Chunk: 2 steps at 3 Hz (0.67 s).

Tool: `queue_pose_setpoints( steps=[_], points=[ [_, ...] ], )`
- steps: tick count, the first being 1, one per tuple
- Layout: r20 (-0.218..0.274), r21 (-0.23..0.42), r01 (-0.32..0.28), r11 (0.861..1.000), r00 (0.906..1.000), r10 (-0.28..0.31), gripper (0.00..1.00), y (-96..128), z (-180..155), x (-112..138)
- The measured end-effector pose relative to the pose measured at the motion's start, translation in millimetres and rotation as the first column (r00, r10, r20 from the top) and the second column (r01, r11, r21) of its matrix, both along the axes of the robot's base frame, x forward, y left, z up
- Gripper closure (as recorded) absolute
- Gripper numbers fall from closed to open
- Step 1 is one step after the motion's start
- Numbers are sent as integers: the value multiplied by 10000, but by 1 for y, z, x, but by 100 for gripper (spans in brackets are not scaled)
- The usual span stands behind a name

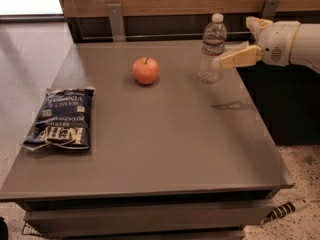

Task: Move water bottle near blue chip bag

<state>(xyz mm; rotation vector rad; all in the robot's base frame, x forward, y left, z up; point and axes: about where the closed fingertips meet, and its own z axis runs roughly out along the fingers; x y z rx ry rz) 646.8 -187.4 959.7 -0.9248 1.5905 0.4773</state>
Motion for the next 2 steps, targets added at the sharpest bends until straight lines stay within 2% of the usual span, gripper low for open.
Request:
queue_pose_setpoints(
  steps=[1,2],
  points=[
    [34,742,130,9972,9999,-133,0,-4,-8,12],
    [135,1969,275,9800,9994,-307,0,-6,-17,32]
  ],
)
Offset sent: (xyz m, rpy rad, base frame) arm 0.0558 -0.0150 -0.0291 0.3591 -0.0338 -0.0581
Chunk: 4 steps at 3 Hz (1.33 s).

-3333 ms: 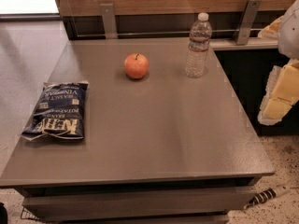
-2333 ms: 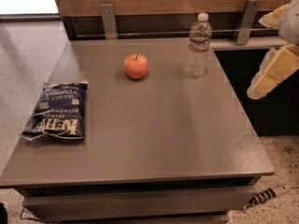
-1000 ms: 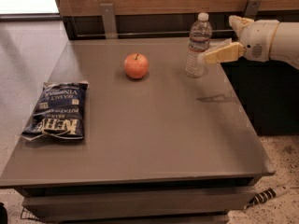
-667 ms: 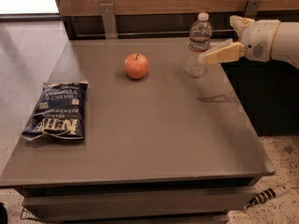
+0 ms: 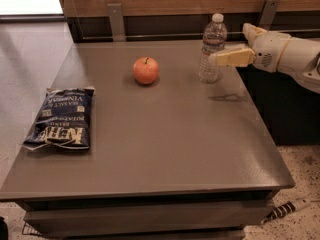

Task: Move water bottle near blue chip bag

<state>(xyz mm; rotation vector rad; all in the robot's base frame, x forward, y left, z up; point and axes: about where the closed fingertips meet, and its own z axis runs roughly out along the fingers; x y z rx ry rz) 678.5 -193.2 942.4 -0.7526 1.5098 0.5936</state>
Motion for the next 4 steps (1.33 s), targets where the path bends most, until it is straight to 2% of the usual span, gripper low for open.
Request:
queue_pose_setpoints(
  steps=[1,2,4],
  points=[
    [8,818,116,9966,9999,-117,0,2,-7,13],
    [-147,1251,55,9921,9999,-37,0,11,-16,26],
    [-150,1271,-48,9919,9999,67,48,18,-15,27]
  ],
)
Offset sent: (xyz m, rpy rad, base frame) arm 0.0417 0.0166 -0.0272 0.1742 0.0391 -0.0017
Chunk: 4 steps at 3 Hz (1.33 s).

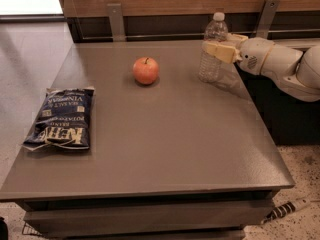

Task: Move water bottle near blue chip bag

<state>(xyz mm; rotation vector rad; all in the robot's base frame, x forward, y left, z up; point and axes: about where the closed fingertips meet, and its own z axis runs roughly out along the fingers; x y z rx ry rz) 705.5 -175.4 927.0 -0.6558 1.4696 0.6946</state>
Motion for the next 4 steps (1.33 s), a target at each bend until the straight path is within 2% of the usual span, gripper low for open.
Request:
queue_pose_setpoints(
  steps=[2,3,4],
  points=[
    [4,9,-92,10000,10000,92,95,6,1,1],
    [5,12,-124,9999,9999,124,100,8,1,1],
    [5,12,-124,9999,9999,124,100,8,1,1]
  ],
)
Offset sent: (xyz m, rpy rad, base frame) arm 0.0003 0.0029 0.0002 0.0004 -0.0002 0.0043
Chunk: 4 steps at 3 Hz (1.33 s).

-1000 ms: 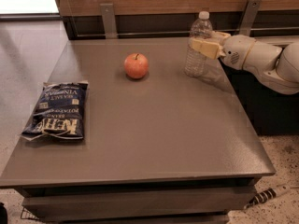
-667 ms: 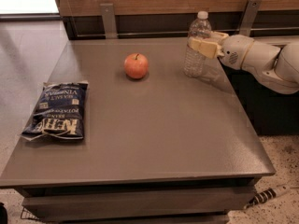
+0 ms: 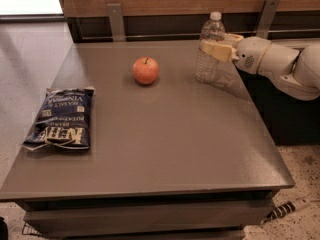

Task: Move water bottle near blue chip bag

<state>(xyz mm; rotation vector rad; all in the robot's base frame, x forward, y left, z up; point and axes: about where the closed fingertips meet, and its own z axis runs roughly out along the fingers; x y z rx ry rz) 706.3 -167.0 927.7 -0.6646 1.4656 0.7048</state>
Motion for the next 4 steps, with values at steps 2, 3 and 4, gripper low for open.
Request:
queue_pose_setpoints(
  steps=[2,3,4],
  points=[
    [-2,-92,-269,9996,9996,269,100,14,55,-50],
    [76,-145,-531,9985,9986,532,100,27,74,-79],
    [332,-103,-817,9966,9961,820,100,50,83,-117]
  ],
)
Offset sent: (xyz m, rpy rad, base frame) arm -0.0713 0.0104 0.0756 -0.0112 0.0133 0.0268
